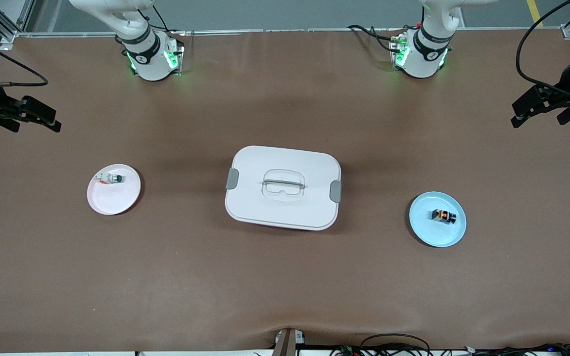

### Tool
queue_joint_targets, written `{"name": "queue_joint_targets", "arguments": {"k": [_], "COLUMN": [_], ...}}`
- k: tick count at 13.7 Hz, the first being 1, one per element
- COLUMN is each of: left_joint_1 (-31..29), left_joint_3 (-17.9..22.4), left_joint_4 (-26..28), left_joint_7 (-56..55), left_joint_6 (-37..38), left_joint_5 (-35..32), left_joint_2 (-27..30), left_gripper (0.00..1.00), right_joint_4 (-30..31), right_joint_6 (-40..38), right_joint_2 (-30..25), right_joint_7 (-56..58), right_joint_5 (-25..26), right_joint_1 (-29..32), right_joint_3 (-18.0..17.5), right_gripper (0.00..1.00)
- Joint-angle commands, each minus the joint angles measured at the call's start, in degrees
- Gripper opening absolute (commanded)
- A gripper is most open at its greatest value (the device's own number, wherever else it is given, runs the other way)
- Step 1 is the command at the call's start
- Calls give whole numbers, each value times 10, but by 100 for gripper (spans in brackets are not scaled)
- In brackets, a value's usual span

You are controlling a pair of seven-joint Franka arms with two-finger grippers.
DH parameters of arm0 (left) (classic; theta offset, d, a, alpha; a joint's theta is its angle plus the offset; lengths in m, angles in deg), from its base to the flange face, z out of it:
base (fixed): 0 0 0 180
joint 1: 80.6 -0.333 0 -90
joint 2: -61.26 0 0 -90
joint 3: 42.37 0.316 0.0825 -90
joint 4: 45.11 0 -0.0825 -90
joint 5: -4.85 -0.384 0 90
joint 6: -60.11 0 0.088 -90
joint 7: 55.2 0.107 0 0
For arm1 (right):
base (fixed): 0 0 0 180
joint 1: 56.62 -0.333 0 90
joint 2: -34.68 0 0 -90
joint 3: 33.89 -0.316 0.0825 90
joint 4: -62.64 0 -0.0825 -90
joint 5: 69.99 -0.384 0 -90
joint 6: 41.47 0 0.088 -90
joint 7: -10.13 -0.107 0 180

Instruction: Transfer orange switch to right arm and place

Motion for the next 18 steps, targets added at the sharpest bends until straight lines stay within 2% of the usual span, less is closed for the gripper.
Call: {"name": "queue_joint_targets", "arguments": {"k": [1, 5, 8, 12, 15, 18], "left_joint_1": [-2, -2, -3, -3, -4, -6], "left_joint_3": [-1, -2, -2, -2, -1, -1], "left_joint_4": [-17, -15, -13, -12, 3, 40], "left_joint_7": [2, 2, 6, 10, 16, 37], "left_joint_6": [15, 15, 15, 2, -34, -104], "left_joint_5": [9, 9, 41, 42, 42, 41], "left_joint_2": [-6, -9, -38, -85, -117, -147], "left_gripper": [100, 100, 100, 100, 100, 100], "right_joint_4": [11, 11, 11, 11, 11, 11], "right_joint_6": [3, 3, 3, 1, -1, -1], "right_joint_2": [-13, -13, -13, -13, -13, -13], "right_joint_7": [-8, -8, -8, -8, -8, -8], "right_joint_5": [1, 1, 1, 1, 1, 1], "right_joint_1": [8, 8, 9, 8, 8, 8], "right_joint_3": [-6, -6, -6, -6, -6, -7], "right_gripper": [100, 100, 100, 100, 100, 100]}}
